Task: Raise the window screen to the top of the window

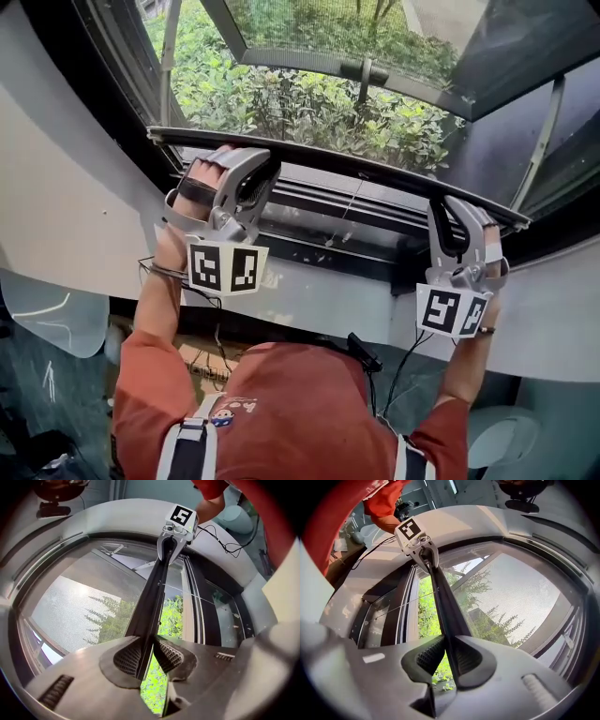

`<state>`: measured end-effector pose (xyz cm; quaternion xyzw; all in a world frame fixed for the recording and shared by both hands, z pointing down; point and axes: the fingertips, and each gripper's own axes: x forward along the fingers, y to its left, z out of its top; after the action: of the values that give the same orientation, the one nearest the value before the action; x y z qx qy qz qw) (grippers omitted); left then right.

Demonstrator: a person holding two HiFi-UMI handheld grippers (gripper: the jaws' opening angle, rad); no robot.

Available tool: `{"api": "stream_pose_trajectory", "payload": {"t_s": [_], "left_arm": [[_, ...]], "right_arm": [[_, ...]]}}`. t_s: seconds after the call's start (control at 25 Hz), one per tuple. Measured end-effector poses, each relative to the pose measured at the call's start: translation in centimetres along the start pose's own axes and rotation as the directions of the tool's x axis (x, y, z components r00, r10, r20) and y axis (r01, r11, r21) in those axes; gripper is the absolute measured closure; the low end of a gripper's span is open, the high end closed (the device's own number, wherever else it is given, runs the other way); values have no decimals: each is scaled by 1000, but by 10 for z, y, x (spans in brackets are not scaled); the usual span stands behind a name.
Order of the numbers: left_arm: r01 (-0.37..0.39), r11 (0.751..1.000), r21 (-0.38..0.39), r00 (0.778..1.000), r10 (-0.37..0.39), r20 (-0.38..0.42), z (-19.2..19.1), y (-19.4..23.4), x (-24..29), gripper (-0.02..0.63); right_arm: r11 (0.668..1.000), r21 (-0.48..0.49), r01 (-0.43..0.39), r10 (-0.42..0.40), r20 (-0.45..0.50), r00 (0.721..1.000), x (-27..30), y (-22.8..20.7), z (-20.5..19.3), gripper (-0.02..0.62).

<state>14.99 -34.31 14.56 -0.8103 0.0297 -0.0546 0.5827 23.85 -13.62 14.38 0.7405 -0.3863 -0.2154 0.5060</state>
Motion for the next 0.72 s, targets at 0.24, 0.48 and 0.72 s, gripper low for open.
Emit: {"api": "stream_pose_trajectory", "payload": {"t_s": [0.24, 0.48, 0.72], "left_arm": [[-68, 997, 31, 997, 67, 25, 10, 34, -1, 523], [-152, 987, 55, 987, 149, 51, 24, 77, 0, 523], [-221, 973, 74, 974, 216, 66, 34, 114, 2, 523]], "right_arm": [[998, -33, 53, -52, 22, 998, -2, -32, 14, 523], [990, -77, 121, -118, 42, 992, -2, -74, 30, 525], [977, -112, 181, -174, 71, 982, 0, -109, 43, 525]]}}
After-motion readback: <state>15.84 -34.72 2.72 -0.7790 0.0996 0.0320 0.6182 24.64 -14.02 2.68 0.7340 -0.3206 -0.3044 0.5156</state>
